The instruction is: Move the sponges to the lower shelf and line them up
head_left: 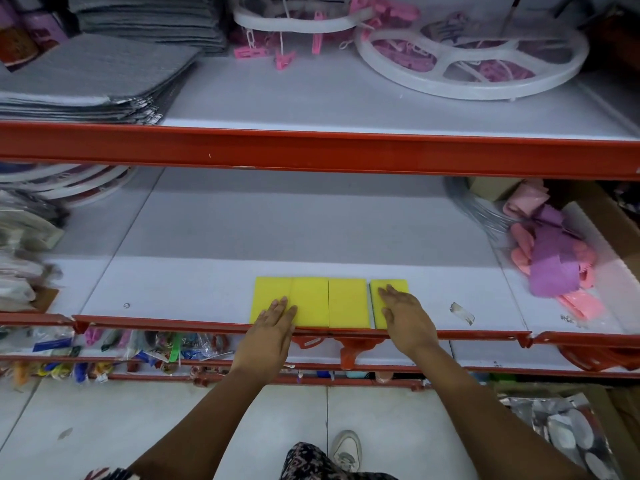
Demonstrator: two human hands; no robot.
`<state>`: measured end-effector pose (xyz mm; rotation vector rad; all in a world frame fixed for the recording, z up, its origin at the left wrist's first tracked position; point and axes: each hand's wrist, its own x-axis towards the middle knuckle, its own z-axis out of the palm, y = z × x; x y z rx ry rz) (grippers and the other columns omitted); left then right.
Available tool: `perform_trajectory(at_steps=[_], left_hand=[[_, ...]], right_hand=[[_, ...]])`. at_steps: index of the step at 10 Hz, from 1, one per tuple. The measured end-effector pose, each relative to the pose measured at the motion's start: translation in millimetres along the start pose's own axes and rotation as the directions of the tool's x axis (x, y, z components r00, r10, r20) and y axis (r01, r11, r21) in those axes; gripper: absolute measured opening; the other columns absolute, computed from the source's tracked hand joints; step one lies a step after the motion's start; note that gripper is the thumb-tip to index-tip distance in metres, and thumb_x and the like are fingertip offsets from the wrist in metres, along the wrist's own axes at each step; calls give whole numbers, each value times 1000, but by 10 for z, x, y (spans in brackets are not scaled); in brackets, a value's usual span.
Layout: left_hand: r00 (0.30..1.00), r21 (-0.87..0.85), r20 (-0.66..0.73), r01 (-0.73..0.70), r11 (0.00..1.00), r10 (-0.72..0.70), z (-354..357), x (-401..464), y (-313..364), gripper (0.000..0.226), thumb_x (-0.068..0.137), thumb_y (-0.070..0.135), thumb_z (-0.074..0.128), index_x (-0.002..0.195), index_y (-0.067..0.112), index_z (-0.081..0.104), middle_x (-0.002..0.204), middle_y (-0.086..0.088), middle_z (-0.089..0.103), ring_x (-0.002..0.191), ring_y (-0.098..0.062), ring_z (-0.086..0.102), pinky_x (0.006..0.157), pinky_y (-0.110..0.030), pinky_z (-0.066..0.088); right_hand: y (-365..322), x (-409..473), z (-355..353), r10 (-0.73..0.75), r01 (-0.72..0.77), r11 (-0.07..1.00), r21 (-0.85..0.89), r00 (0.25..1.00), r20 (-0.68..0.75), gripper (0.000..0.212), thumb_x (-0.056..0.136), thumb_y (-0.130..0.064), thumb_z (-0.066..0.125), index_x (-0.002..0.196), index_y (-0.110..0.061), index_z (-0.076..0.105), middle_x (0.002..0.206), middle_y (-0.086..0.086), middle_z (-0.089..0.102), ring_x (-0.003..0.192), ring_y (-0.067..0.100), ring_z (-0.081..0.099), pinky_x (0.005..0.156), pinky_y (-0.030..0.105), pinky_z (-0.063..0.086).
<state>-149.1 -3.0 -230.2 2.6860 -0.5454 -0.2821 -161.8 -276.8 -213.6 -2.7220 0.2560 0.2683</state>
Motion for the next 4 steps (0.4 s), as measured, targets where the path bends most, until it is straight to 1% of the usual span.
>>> perform_trajectory(at_steps=[1, 2, 3, 4], left_hand=[[1000, 8, 3, 3, 1000, -3, 19, -2, 10, 83, 82, 55, -7, 149, 19, 25, 158, -1, 11, 145, -16, 6, 113, -25, 3], [1000, 17, 12, 13, 1000, -13, 20, -9, 34, 76, 88, 54, -6, 150, 20, 20, 154, 6, -1, 145, -15, 2, 113, -24, -1], [999, 10, 27, 32, 999, -32, -7, 2, 62, 80, 89, 61, -11, 151, 19, 18, 157, 2, -1, 146, -16, 0, 114, -26, -1], [999, 104, 40, 4, 995, -8, -51, 6, 161, 118, 60, 72, -39, 151, 15, 11, 159, -3, 1, 145, -15, -7, 115, -29, -6]], right_hand=[[-71, -43, 35, 8, -8, 1000, 14, 1000, 15, 48, 102, -16, 36, 149, -19, 28, 159, -1, 22, 145, 22, 20, 117, 34, 24], [-156, -30, 24, -3, 2, 999, 32, 998, 56, 49, 102, -15, 35, 150, -17, 26, 160, 1, 19, 146, 24, 18, 117, 33, 22], [-194, -19, -14, 11, -16, 999, 51, 995, 102, 49, 102, -14, 35, 150, -17, 23, 161, 2, 14, 147, 24, 15, 118, 34, 20], [-245, -109, -68, -26, 23, 998, 50, 998, 51, 50, 103, -18, 33, 151, -17, 21, 162, 3, 10, 148, 23, 9, 119, 34, 17]])
